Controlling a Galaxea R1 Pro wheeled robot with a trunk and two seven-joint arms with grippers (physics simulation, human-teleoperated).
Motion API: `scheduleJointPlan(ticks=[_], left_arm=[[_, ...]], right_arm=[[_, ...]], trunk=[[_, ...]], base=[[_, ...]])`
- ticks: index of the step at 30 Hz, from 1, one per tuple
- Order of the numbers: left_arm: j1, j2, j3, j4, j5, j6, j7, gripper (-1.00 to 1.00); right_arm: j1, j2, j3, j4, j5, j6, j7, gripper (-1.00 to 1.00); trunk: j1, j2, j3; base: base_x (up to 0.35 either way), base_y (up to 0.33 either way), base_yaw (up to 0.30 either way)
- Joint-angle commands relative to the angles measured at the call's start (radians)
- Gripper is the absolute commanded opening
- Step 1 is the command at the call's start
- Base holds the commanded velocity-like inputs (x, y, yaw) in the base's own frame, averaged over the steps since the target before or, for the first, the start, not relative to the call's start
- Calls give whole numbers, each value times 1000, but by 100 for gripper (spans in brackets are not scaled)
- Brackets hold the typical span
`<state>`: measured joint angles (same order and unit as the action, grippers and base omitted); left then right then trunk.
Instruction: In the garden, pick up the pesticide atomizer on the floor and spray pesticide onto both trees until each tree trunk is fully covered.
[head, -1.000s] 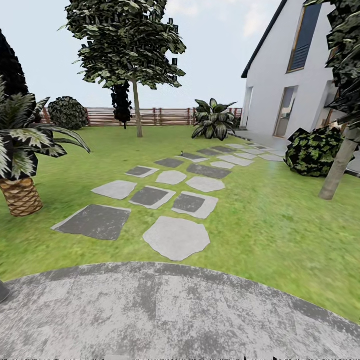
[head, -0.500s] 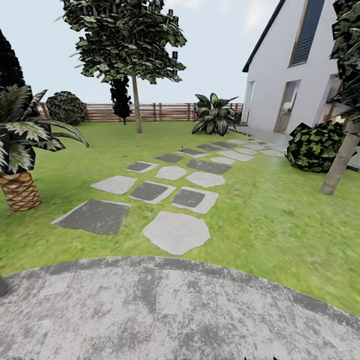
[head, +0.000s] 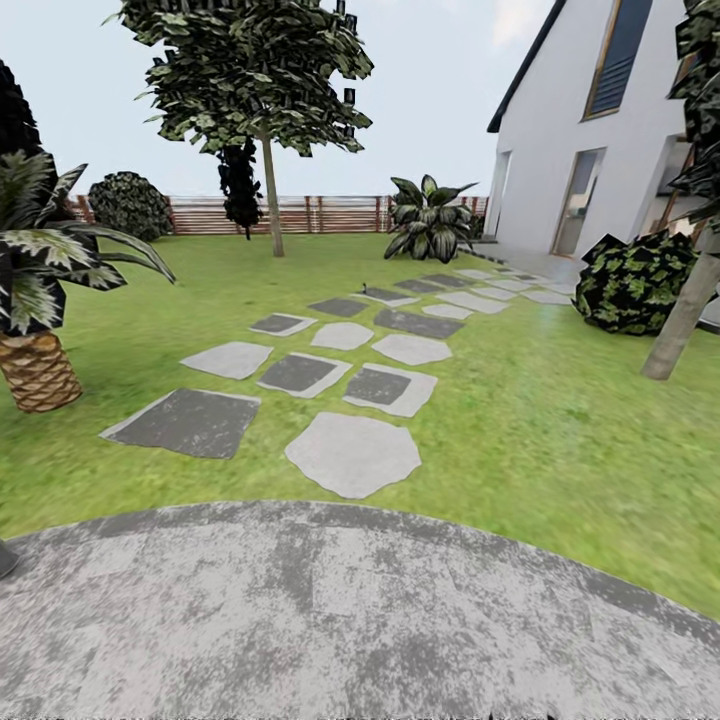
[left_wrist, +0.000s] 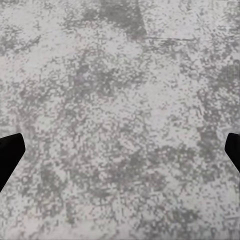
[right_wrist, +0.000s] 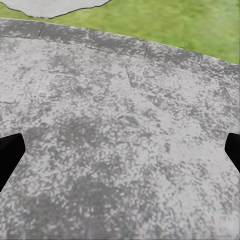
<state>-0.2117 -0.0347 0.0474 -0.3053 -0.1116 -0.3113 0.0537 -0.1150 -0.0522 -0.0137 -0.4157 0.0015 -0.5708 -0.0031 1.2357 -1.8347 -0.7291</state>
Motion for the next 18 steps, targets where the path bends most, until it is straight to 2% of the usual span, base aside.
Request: scheduleJointPlan(ticks=[1,18], left_arm=[[0,0,0,0,0,0,0,100],[0,-1,0,0,1,1,1,100]], right_arm=[[0,0,0,0,0,0,0,100],[0,0,0,0,0,0,0,100]], trunk=[[4,-7,-5],[69,-126,-85]], base=[[0,0,0],[0,0,0]])
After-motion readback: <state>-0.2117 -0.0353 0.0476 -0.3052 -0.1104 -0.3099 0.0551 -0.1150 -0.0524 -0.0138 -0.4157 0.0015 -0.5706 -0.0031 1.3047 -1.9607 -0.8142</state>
